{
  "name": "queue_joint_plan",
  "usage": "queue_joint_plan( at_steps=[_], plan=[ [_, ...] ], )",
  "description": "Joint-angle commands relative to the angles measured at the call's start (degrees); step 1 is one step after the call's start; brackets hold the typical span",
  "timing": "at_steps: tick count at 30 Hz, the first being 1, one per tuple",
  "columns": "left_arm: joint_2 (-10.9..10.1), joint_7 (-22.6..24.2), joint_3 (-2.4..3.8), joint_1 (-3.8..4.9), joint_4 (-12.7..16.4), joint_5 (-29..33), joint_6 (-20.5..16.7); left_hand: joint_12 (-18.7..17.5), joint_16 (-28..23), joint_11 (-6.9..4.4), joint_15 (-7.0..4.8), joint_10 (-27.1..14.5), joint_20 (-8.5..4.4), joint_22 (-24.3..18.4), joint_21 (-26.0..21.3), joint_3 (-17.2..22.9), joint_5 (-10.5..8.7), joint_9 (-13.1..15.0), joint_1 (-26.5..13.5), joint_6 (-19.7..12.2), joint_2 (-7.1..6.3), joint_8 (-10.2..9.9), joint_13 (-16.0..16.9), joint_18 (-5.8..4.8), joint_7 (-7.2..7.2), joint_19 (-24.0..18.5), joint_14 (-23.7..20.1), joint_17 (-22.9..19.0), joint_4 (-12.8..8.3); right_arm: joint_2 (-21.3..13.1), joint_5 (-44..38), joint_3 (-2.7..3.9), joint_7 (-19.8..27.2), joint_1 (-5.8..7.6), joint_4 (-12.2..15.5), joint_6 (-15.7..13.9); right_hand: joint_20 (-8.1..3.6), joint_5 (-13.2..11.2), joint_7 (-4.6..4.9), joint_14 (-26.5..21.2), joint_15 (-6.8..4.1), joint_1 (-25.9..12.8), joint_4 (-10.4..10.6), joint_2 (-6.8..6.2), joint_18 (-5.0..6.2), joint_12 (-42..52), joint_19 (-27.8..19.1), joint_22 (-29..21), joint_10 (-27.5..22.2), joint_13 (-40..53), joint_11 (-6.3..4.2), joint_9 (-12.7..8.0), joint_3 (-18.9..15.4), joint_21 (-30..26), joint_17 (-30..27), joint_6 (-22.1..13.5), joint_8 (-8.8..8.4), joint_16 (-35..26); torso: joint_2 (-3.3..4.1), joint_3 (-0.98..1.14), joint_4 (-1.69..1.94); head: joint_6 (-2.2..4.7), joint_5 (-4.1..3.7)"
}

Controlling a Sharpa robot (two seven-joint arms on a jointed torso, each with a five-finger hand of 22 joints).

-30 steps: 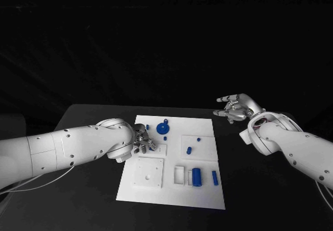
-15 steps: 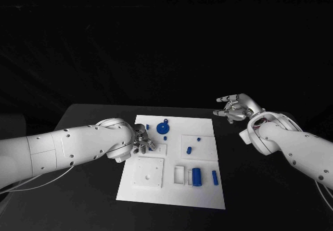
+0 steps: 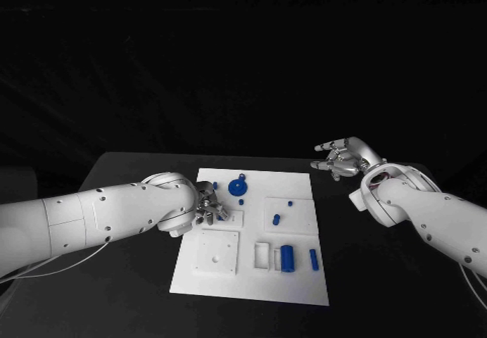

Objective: Assemble the parts on the task board

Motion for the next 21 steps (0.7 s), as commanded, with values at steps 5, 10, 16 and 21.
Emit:
queue_joint_plan(
  at_steps=[5,10,16,21],
  plan=[
    [1.04,-0.6,-0.22,-0.35,-0.75,-0.37,2.14,0.29,0.35,-0.66,0.16,2.59,0.12,1.04,-0.3,0.06,-0.35,10.96,0.93,11.55,1.24,0.34,-0.13,-0.26,-6.19,0.32,0.35,0.23,0.16,0.28,-0.32,0.04,0.35,-0.26,-0.18,0.87,-0.08,0.46,0.03,-0.04,-0.15,-0.83,-0.29,-0.16,0.85,-0.04,1.43,1.94,-0.13,-0.03,0.25,0.06,0.41,-0.02,-0.05,0.31,-0.16,-0.28,0.07,0.09,-0.06,-0.01,-0.01],
    [1.7,-0.91,-0.22,-0.35,-1.5,0.15,3.19,0.34,0.35,-0.65,0.17,2.59,0.14,1.04,-0.32,0.07,-0.33,11.01,0.94,11.52,1.3,0.32,-0.17,-0.24,-6.17,0.31,0.31,0.16,0.13,0.39,-0.31,0.03,0.34,-0.4,-0.34,1.07,-0.09,0.74,0.02,-0.06,-0.15,-0.97,-0.45,-0.13,0.84,-0.09,1.38,1.92,-0.19,-0.05,0.24,0.07,0.52,-0.13,-0.05,0.47,-0.15,-0.3,0.04,0.08,0.01,-0.19,-0.16],
    [2.35,-1.12,-0.2,-0.34,-2.36,0.8,3.99,0.34,0.34,-0.65,0.18,2.59,0.13,1.05,-0.32,0.13,-0.32,11.06,1.01,11.48,1.37,0.32,-0.22,-0.26,-6.16,0.29,0.3,0.15,0.03,0.56,-0.3,0.03,0.35,-0.6,-0.54,1.24,-0.1,0.98,0.03,-0.07,-0.15,-1.07,-0.56,-0.14,0.84,-0.08,1.39,1.93,-0.17,-0.04,0.24,0.06,0.59,-0.11,-0.06,0.42,-0.16,-0.31,0.01,0.07,0.02,-0.24,-0.2],
    [2.95,-1.17,-0.2,-0.34,-3.2,1.1,4.47,0.38,0.37,-0.65,0.18,2.58,0.12,1.05,-0.32,0.19,-0.32,11.16,1.04,11.5,1.46,0.34,-0.24,-0.27,-6.16,0.29,0.31,0.17,-0.05,0.71,-0.25,0.03,0.37,-0.82,-0.69,1.35,-0.1,1.21,0.03,-0.07,-0.16,-1.16,-0.64,-0.12,0.85,-0.1,1.38,1.91,-0.18,-0.04,0.24,0.08,0.66,-0.21,-0.05,0.51,-0.14,-0.3,-0.01,0.03,0.04,-0.23,-0.17]
  ],
)
